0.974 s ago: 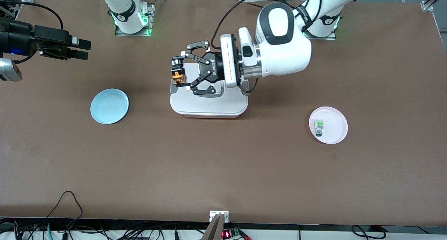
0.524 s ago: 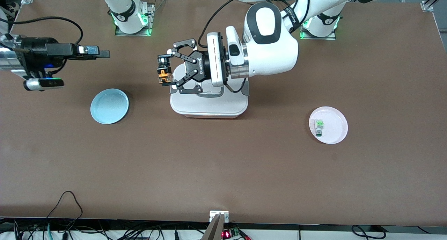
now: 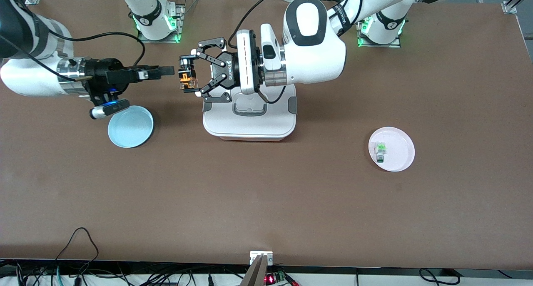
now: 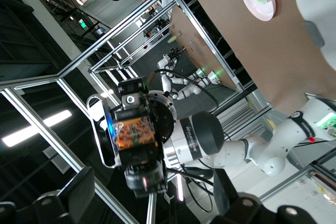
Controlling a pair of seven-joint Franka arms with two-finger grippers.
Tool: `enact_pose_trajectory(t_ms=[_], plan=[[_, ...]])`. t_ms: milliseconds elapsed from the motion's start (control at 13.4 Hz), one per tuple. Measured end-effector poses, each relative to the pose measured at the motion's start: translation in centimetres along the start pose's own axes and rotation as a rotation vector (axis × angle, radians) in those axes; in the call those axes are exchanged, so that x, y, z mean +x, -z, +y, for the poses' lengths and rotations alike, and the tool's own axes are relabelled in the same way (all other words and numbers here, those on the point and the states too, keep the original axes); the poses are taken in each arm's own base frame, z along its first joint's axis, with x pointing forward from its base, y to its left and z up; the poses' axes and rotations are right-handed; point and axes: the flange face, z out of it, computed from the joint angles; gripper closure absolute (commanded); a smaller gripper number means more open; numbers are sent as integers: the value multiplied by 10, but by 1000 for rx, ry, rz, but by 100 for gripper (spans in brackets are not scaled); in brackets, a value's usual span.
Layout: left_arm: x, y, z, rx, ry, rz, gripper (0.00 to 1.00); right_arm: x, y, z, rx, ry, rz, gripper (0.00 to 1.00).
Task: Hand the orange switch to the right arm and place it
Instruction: 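Reach the right gripper toward the orange switch held by the left gripper, then grasp the switch with the right gripper while the left gripper opens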
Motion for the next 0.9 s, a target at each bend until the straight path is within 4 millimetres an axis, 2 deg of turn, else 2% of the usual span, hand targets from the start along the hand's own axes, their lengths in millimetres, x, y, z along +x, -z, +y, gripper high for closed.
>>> enact_pose_trajectory(t_ms=[300,449,599,824,899], plan=[[-2,-2,2,-4,7,1,100,0,-23,-4,53,-49,6,0],[-2,-4,4,-6,7,-1,100,1,-32,-2,68,-66,1,6],[-3,-4,3,-6,7,-1,100,5,-37,0,81,-83,-5,33],[-3,-3,2,-4,6,-2,100,9,-40,3,84,-108,-9,91],[-3,-3,2,-4,6,-2,100,9,-40,3,84,-114,-9,100]])
